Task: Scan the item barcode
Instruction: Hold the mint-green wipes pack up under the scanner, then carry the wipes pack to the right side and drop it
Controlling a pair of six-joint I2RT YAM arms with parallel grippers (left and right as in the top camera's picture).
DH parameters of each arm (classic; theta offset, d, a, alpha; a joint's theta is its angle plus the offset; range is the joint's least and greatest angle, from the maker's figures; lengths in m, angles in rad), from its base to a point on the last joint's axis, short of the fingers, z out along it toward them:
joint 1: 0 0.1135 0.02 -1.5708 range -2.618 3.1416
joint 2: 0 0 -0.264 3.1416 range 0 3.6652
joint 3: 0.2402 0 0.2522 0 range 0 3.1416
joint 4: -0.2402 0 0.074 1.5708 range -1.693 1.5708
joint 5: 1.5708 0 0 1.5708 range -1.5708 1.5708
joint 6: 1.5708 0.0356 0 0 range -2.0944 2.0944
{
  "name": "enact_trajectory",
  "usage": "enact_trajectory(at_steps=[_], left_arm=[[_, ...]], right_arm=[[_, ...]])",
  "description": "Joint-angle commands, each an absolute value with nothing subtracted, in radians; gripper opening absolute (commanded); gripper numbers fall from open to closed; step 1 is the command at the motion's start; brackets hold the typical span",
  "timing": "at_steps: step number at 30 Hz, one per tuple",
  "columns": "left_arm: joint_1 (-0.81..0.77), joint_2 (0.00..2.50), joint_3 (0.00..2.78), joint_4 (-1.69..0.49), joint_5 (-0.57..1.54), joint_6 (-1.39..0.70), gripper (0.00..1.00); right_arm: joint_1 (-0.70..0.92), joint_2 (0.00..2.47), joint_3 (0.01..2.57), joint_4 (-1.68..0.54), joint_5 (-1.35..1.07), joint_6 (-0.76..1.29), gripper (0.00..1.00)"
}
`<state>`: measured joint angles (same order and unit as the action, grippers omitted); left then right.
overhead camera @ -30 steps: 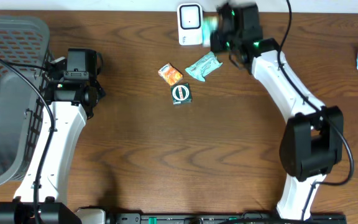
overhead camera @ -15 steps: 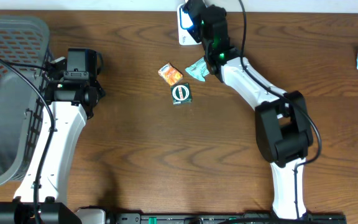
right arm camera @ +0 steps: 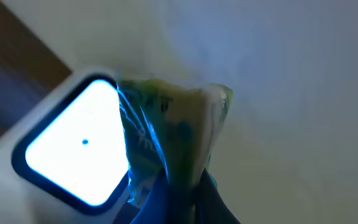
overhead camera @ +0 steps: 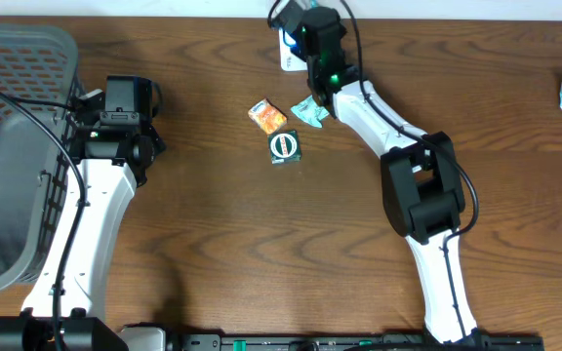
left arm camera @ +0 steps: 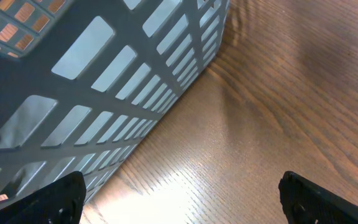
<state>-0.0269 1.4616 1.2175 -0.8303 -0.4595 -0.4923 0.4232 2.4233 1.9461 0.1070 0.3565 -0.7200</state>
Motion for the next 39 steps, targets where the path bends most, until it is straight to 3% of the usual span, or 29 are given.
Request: enact_trajectory(at_steps=[1, 9, 17, 22, 24, 25, 28, 34, 39], left_arm=[[-0.023, 1.467, 1.215, -0.833, -0.483, -0.479, 0.98], [-0.023, 1.467, 1.215, -0.833, -0.483, -0.479, 0.98], [-0.023, 1.467, 1.215, -0.833, -0.483, -0.479, 0.98], [-0.023, 1.467, 1.215, -0.833, -0.483, -0.479, 0.98], [-0.023, 1.467, 1.215, -0.833, -0.483, -0.479, 0.98], [-0.023, 1.467, 1.215, -0.833, -0.483, -0.479, 0.98], [-0.023, 1.467, 1.215, -0.833, -0.483, -0.479, 0.98], [-0.023, 1.467, 1.215, -0.833, -0.483, -0.479, 0.98], [-0.023, 1.467, 1.215, -0.833, -0.483, -0.479, 0.98]], right_arm=[[0.427, 2.432, 2.001, 0.091, 0.467, -0.683, 0.01], [0.323, 2.392, 2.194, -0.255, 0.507, -0.494, 0.01], [0.048, 2.378, 2.247, -0.686, 0.682, -0.460, 0.01], [-0.102, 2.378, 2.219, -0.808, 0.683, -0.392, 0.01], [-0.150, 2.378, 2.213, -0.839, 0.696, -0.333, 0.22], [-0.174, 2.378, 2.210, -0.852, 0.705, -0.294, 0.49], [-0.229, 2.378, 2.210, -0.892, 0.691, -0.195, 0.99], [-0.260, 2.378, 2.210, -0.963, 0.429, -0.176, 0.99], [-0.233, 2.378, 2.210, -0.984, -0.089, -0.174, 0.99]])
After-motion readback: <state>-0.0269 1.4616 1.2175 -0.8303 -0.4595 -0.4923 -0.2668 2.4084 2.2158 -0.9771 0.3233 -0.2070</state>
